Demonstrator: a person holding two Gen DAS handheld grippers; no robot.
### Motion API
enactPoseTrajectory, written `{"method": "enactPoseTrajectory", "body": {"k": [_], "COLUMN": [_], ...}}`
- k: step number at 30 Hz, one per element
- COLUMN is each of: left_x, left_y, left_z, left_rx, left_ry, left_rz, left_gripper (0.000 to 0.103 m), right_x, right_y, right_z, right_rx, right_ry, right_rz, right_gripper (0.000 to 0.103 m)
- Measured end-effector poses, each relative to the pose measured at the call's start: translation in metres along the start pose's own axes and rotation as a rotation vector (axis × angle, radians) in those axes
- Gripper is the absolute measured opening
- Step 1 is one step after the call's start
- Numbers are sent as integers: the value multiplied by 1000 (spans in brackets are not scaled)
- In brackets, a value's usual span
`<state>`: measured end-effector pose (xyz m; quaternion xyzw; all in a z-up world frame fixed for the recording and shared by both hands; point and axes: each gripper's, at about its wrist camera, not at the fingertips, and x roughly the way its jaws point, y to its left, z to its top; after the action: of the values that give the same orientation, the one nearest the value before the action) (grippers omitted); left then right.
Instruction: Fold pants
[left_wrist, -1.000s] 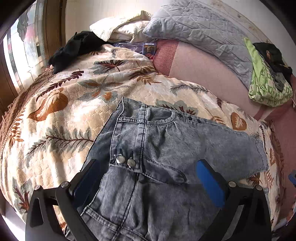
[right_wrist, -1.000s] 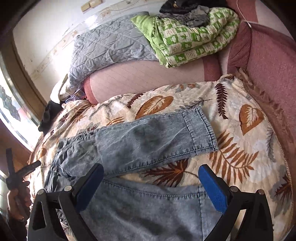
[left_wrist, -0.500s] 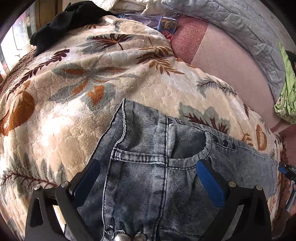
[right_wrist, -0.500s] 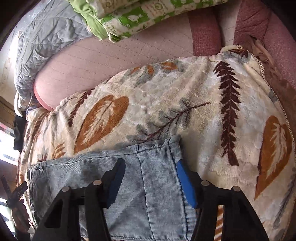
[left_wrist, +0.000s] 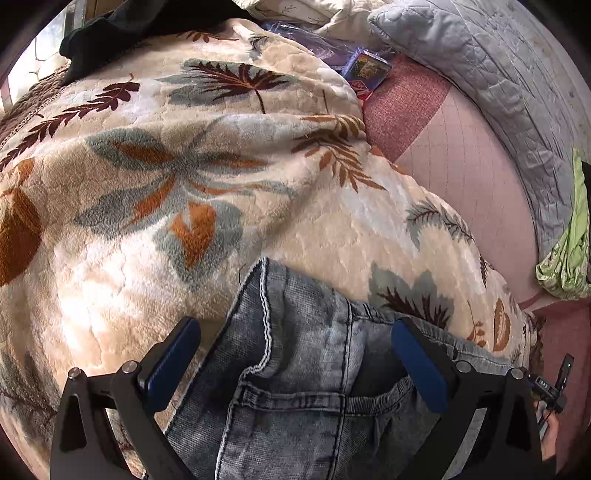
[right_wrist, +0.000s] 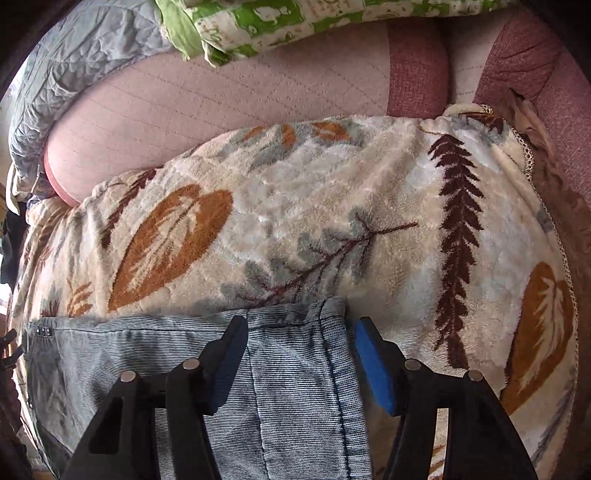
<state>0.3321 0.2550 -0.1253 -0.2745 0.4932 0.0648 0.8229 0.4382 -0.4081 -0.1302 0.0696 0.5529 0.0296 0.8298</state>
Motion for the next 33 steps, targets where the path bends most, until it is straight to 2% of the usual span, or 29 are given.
{"method": "enactPoseTrajectory", "body": {"k": [3, 4, 5, 6, 9, 11, 12, 15, 16, 19, 24, 28, 30, 31, 32, 33], "left_x": [12, 15, 17, 18, 16, 14, 15, 21, 23, 26, 26, 24, 35, 44, 49, 47], "left_y": [-2, -3, -4, -5, 0, 1, 0, -2, -2, -8, -32, -46, -50, -52, -52, -54], "left_z": [7, 7, 9, 10, 14, 15, 15, 16, 16, 18, 19, 20, 19, 15, 13, 11], "left_rx": [13, 17, 20, 24, -11, -4, 6, 42, 50, 100, 236, 310, 345, 361, 370, 385], "left_ry": [41, 55, 71, 76, 73, 62, 68, 77, 84, 81, 26, -36, -35, -23, -36, -62], "left_rz": [2, -6, -7, 2, -35, -30, -27, 55, 63, 102, 231, 251, 255, 288, 303, 316], "left_gripper": [100, 89, 80, 62, 59, 58, 54, 26, 21, 18, 17, 17, 18, 20, 21, 23], "right_x": [7, 10, 11, 11, 9, 9, 9, 10, 12, 14, -3, -30, -22, -9, 3, 8], "right_y": [-5, -5, -5, -6, -14, -15, -16, -18, -17, -10, 0, 0, -5, -4, -4, 0], "right_z": [-1, -2, -3, -4, -3, -4, -5, -5, -6, -5, -2, -13, -17, -19, -22, -25], "right_rx": [25, 24, 18, 17, 40, 24, 20, 23, 22, -3, -44, -58, -44, -48, -56, -83], "right_ry": [11, 19, 22, 25, 25, 33, 33, 28, 35, 43, -24, -123, -109, -73, -35, -48], "right_rz": [58, 66, 63, 65, 97, 94, 93, 85, 99, 78, 20, -43, -101, -131, -153, -165], "right_gripper": [64, 60, 50, 46, 40, 36, 35, 22, 15, 13, 11, 11, 11, 14, 18, 19]}}
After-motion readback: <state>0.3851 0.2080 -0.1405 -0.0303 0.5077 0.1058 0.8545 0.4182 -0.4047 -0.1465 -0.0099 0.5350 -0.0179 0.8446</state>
